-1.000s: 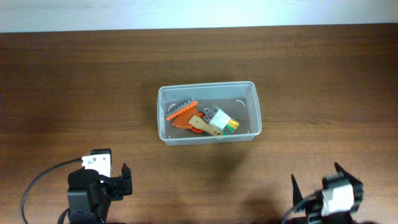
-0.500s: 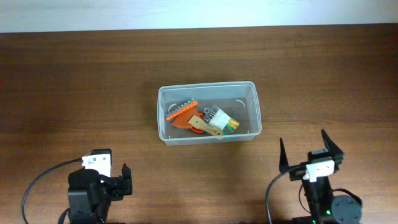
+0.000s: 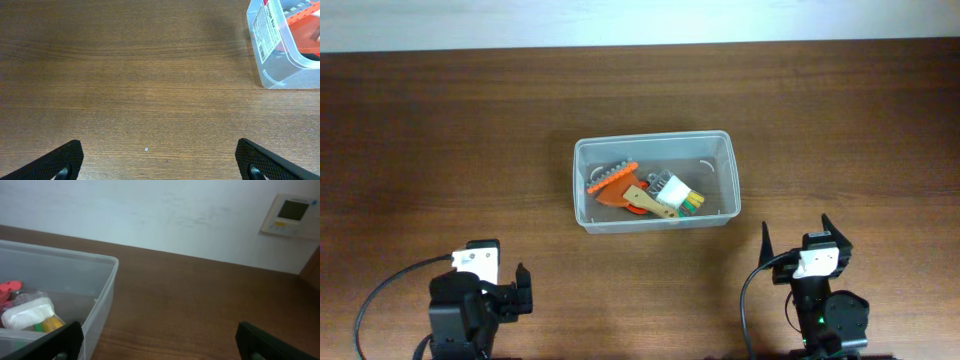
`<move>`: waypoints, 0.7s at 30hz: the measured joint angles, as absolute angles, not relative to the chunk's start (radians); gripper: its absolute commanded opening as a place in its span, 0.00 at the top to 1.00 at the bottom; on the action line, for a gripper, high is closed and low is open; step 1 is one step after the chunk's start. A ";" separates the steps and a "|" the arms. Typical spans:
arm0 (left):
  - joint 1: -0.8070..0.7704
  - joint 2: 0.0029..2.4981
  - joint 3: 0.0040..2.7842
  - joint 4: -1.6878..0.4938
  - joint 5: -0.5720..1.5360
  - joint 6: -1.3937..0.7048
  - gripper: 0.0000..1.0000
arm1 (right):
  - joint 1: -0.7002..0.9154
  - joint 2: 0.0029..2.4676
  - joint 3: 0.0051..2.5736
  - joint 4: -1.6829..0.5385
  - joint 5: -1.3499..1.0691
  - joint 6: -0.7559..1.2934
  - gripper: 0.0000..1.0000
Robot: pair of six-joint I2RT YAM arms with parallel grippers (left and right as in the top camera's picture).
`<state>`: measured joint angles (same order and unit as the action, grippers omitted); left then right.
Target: Pack container
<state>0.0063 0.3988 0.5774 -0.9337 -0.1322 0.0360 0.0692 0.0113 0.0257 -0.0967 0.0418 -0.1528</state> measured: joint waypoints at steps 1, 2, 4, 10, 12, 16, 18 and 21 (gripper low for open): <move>0.006 0.399 0.577 -0.934 -0.132 0.036 0.01 | 0.067 0.011 0.026 -0.097 0.044 -0.149 0.01; 0.006 0.399 0.577 -0.934 -0.132 0.036 0.01 | 0.066 0.011 0.026 -0.096 0.046 -0.142 0.01; 0.006 0.399 0.577 -0.934 -0.132 0.036 0.01 | 0.065 0.011 0.026 -0.096 0.049 -0.134 0.01; 0.006 0.399 0.577 -0.934 -0.132 0.036 0.01 | 0.065 0.011 0.026 -0.096 0.053 -0.130 0.01; 0.006 0.399 0.577 -0.934 -0.132 0.036 0.01 | 0.065 0.011 0.026 -0.096 0.053 -0.130 0.01; 0.006 0.399 0.577 -0.934 -0.132 0.036 0.01 | 0.065 0.011 0.026 -0.096 0.053 -0.130 0.01; 0.006 0.399 0.577 -0.934 -0.132 0.036 0.01 | 0.065 0.011 0.026 -0.096 0.053 -0.130 0.01; 0.006 0.399 0.577 -0.934 -0.132 0.036 0.01 | 0.065 0.011 0.026 -0.096 0.053 -0.130 0.01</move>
<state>0.0063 0.3988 0.5774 -0.9340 -0.1318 0.0360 0.0650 0.0113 0.0257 -0.0963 0.0532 -0.1295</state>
